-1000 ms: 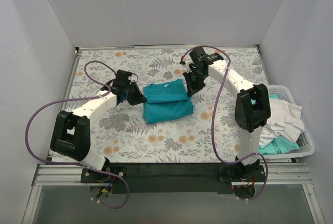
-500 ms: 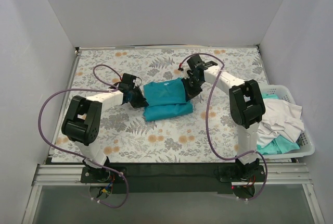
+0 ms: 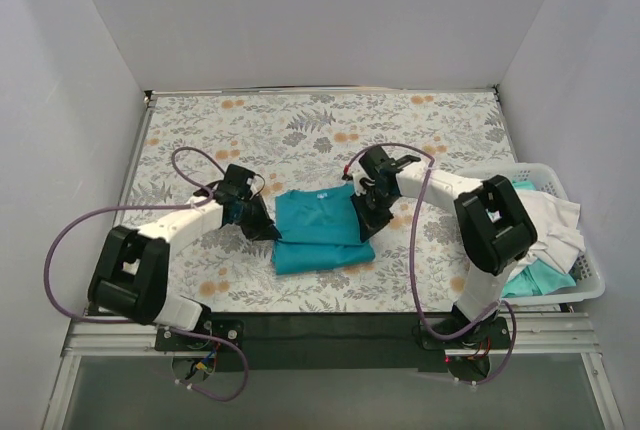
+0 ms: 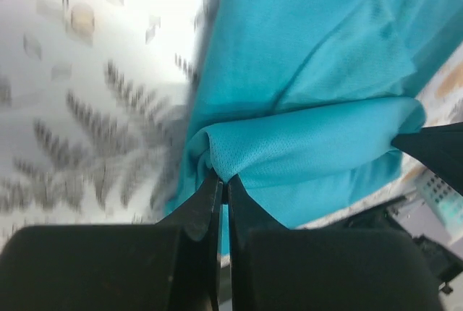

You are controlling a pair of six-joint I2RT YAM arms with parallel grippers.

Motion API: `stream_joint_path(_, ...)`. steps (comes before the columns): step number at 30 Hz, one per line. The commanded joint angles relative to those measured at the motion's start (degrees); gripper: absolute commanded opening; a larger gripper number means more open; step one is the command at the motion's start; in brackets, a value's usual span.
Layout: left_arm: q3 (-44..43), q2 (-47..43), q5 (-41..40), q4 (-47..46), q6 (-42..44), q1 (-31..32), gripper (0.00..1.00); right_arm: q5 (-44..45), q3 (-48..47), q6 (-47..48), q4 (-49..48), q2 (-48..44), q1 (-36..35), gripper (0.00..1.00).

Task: Fold and stack the t-shirts
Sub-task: Fold the tshirt

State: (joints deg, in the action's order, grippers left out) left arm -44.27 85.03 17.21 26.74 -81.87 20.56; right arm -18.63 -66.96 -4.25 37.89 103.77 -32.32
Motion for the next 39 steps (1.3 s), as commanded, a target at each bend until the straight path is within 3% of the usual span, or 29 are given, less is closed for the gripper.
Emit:
stream_joint_path(1, 0.68, -10.13, -0.16, 7.44, -0.84, 0.36, 0.0, -0.53, 2.53, -1.98, 3.94, -7.16, -2.57, 0.01)
stream_joint_path(7, -4.85, -19.81, -0.52, 10.96, -1.63, 0.45, 0.0, 1.14, -3.68, -1.99, 10.7, -13.41, -3.02, 0.01)
stream_joint_path(20, -10.92, -20.09, -1.82, 9.92, -1.81, 0.45, 0.0, 0.61, -13.02, -1.2, 15.99, -13.51, -2.67, 0.01)
stream_joint_path(39, -12.51, -0.58, -6.05, -8.19, 0.47, -2.18, 0.0, 2.11, -26.55, 2.23, 12.39, 6.0, 3.92, 0.01)
